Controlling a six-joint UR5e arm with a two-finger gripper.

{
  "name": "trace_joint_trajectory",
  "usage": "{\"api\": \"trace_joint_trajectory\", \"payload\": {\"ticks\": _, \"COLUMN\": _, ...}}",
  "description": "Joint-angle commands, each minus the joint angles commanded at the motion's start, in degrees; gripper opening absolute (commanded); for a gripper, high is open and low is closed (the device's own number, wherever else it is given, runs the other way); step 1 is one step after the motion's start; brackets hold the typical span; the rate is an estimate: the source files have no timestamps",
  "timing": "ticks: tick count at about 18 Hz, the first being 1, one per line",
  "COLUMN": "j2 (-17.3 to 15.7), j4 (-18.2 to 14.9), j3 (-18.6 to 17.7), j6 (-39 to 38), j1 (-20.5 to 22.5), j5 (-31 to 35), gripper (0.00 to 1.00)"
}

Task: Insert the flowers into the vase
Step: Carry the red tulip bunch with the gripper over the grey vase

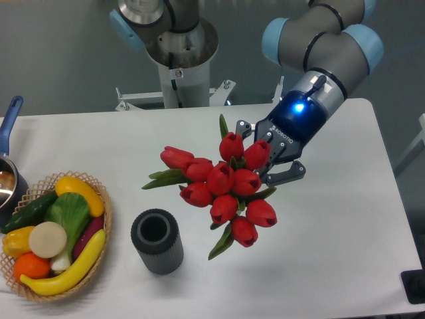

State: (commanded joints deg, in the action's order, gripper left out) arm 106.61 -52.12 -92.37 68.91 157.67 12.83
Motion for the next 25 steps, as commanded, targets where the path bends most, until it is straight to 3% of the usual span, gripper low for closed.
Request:
{"api": "trace_joint_trajectory", "payload": {"ticks": 17, "j2": -0.18, "j4": 0.00, "j3": -0.44, "j6": 0.26, "j1": -1.49, "j5": -1.85, "gripper": 0.22}}
{"api": "trace_joint_trajectory", "payload": {"ticks": 25, "j2": 1.32, "j4": 0.53, "j3": -0.44, "j6": 1.94, "j1": -6.24, "j5": -3.42, "gripper": 0.22}}
